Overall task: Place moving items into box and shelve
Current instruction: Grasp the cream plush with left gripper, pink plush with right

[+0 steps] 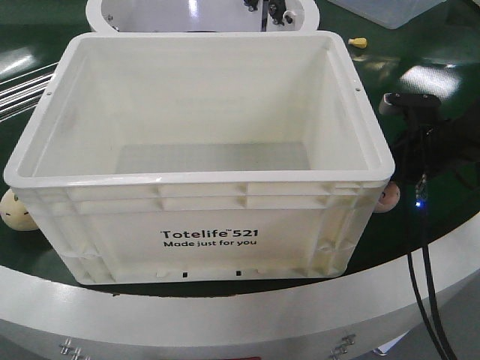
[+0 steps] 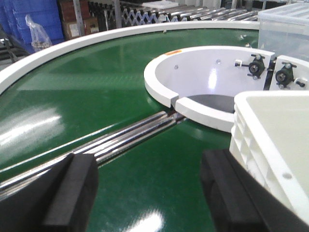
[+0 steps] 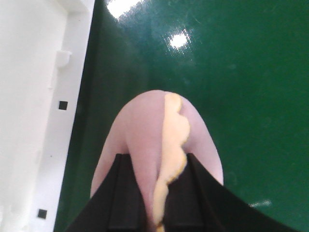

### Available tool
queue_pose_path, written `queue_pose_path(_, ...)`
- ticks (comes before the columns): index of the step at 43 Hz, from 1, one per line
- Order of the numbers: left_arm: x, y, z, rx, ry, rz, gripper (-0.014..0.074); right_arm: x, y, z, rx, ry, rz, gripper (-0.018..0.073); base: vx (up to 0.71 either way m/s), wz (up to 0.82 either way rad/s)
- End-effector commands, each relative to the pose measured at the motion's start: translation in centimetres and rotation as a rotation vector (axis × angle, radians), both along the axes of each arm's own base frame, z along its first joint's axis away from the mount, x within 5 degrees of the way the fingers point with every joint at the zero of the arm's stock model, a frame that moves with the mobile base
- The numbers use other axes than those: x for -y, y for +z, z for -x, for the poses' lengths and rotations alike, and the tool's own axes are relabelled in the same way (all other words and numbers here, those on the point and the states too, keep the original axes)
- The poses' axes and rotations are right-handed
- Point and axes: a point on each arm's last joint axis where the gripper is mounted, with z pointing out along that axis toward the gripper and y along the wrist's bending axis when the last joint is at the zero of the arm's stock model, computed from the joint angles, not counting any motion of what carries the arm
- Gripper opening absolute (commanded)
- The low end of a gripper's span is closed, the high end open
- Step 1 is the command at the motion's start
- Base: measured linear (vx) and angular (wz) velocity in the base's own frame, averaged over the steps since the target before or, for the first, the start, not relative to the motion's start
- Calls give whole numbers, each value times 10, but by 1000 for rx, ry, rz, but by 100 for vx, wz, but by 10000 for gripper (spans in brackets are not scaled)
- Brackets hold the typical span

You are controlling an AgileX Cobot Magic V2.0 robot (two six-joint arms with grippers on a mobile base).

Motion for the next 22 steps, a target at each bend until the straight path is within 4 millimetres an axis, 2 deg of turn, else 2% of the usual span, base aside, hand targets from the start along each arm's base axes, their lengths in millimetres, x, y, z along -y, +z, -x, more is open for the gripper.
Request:
queue_pose_path(1,-1,13,-6,67,10,16,564,0,16,-2,51,6,5,-7,0,0)
queue_pose_path(18,-4,-3,-22,-14,16,19,564,0,16,-2,49,8,4,-7,0,0)
queue_pose_path(19,-15,-4,-21,-28,71,22,564,0,16,-2,47,11,5,-7,0,0)
queue_pose_path(22,-14,-5,-20,-44,69,24,564,0,16,-2,48,10,5,-7,0,0)
